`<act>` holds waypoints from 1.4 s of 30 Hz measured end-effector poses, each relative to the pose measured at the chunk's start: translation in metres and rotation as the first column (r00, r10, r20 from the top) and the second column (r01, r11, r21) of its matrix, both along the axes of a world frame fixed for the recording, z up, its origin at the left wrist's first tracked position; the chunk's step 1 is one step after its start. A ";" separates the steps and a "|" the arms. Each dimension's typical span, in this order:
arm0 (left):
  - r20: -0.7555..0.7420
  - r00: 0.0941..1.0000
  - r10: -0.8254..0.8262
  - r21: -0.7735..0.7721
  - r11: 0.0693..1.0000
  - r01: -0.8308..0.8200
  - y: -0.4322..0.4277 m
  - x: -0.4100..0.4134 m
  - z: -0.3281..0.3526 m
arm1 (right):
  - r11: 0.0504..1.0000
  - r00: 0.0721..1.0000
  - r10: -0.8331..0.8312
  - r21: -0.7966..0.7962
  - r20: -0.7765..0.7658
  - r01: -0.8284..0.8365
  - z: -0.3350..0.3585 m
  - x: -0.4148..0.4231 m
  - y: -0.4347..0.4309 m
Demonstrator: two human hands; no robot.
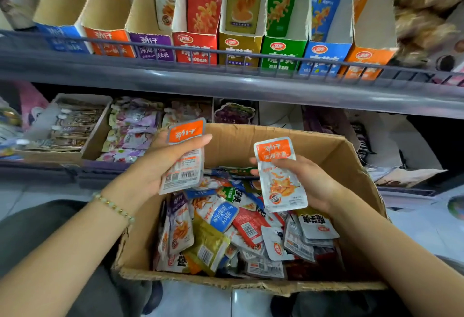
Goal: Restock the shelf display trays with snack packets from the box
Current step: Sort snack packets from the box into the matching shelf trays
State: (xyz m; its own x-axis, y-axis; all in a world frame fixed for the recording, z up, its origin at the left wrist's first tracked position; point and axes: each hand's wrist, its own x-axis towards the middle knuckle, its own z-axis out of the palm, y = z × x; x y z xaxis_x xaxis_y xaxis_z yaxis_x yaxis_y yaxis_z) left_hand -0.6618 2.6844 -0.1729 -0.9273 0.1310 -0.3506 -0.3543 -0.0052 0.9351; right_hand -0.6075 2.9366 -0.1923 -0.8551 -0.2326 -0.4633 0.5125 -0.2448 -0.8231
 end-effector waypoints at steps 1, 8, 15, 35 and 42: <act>-0.010 1.000 0.016 -0.019 1.000 -0.016 -0.001 0.000 0.003 | 0.998 0.999 -0.014 0.053 -0.038 0.016 0.001 0.001 -0.004; -0.084 0.995 -0.058 -0.031 0.998 0.055 0.001 0.012 0.010 | 0.979 0.968 -0.139 0.116 -0.208 0.166 0.017 -0.001 -0.044; 0.001 0.996 -0.086 0.157 0.984 0.085 -0.003 0.015 0.012 | 0.980 0.950 -0.117 0.124 -0.290 0.158 0.020 -0.014 -0.125; -0.030 0.986 -0.166 0.440 0.883 0.162 -0.068 0.007 0.020 | 0.565 0.843 0.538 0.754 -0.029 -0.335 -0.062 -0.039 -0.078; -0.031 0.980 -0.196 0.436 0.880 0.190 -0.075 0.007 0.016 | 0.569 0.829 0.558 0.746 -0.043 -0.345 -0.084 -0.016 -0.077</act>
State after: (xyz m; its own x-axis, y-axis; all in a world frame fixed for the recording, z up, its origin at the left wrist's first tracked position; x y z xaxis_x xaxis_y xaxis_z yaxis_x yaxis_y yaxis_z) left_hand -0.6548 2.6095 -0.1573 -0.8634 0.4492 -0.2296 -0.4030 -0.3403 0.8496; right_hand -0.6237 2.8595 -0.2763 -0.8325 -0.3302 -0.4449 0.1463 0.6434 -0.7514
